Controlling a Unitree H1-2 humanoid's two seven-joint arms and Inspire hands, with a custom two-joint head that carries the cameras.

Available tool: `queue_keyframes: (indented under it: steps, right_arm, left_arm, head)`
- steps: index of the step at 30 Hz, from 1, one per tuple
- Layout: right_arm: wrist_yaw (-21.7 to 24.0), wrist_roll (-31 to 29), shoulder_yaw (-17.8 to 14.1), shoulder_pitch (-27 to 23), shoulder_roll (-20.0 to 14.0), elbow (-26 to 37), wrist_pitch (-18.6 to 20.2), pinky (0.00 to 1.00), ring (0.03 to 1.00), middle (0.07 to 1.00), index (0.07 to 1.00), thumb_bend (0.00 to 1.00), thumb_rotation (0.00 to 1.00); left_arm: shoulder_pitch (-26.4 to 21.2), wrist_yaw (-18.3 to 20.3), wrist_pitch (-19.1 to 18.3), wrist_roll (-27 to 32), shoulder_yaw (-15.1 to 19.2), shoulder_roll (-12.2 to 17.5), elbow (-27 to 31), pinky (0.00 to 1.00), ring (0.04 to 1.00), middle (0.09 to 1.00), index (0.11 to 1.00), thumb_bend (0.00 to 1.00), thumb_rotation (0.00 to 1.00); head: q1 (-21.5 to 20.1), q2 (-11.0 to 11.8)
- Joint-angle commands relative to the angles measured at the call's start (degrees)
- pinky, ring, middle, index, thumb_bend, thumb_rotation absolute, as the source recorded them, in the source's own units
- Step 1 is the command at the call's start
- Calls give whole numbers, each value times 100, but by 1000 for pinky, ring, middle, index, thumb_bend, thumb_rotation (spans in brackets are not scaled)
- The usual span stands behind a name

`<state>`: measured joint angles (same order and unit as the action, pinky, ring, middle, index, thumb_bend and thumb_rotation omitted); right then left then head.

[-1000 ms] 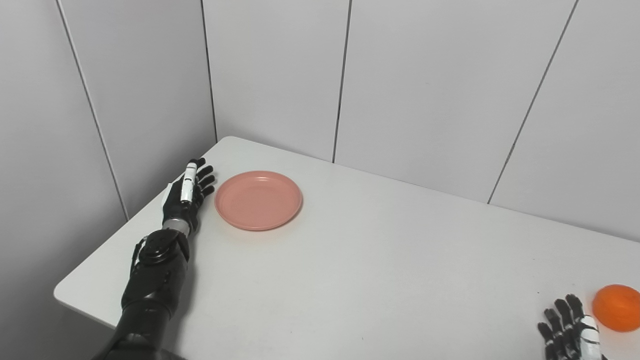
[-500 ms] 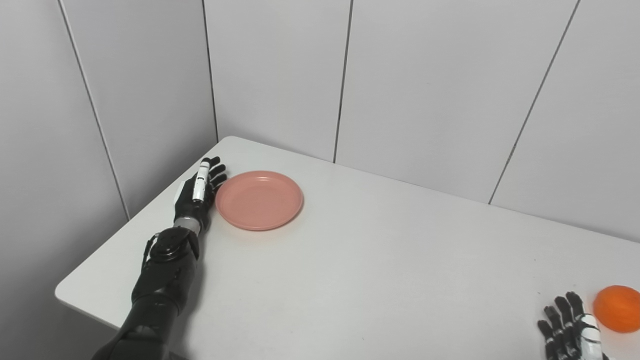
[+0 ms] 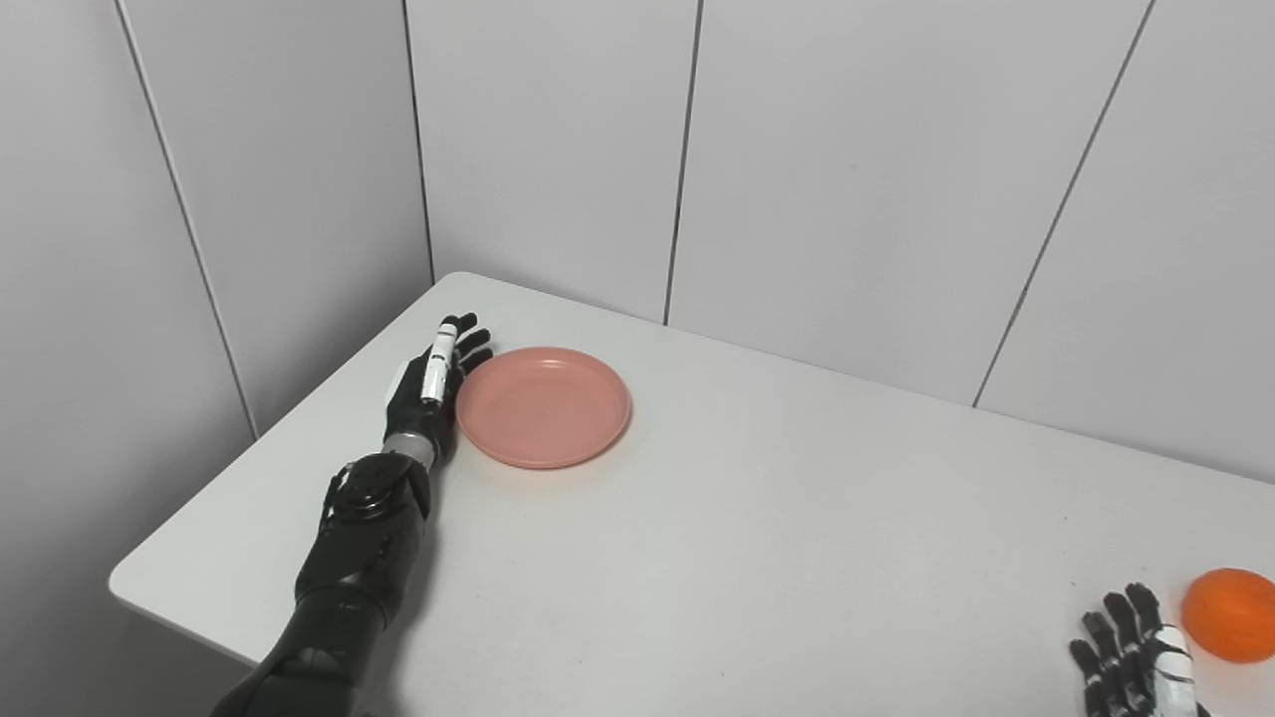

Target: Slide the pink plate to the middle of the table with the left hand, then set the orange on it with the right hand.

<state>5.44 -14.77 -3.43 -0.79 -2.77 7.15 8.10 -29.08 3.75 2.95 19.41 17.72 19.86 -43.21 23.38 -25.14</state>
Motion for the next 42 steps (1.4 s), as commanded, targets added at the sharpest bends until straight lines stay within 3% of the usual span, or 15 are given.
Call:
queue_keyframes:
  steps: [1, 11, 27, 42]
  right_arm:
    - [-4, 0, 13, -121, 32, 245, -16, 1000, 1000, 1000, 1000, 160, 1000]
    - [-24, -14, 23, -137, 68, 246, -6, 1000, 1000, 1000, 1000, 172, 1000]
    - [4, 9, 43, -175, 63, 135, -125, 1000, 1000, 1000, 1000, 200, 1000]
    - [-81, 73, 62, -194, 185, 119, -161, 1000, 1000, 1000, 1000, 231, 1000]
  left_arm:
    - [-166, 238, -197, 111, -38, -81, -18, 909, 889, 889, 873, 330, 1000]
    - [-126, 296, -406, 75, -138, -299, 170, 896, 882, 885, 866, 333, 1000]
    - [-298, 598, -341, 180, -176, -778, -124, 870, 878, 879, 858, 359, 1000]
    - [-218, 569, -767, 193, -438, -1212, 482, 897, 888, 889, 868, 355, 1000]
  head:
    - [-7, -4]
    - [-119, -65]
    - [-435, -231]
    - [-1038, -499]
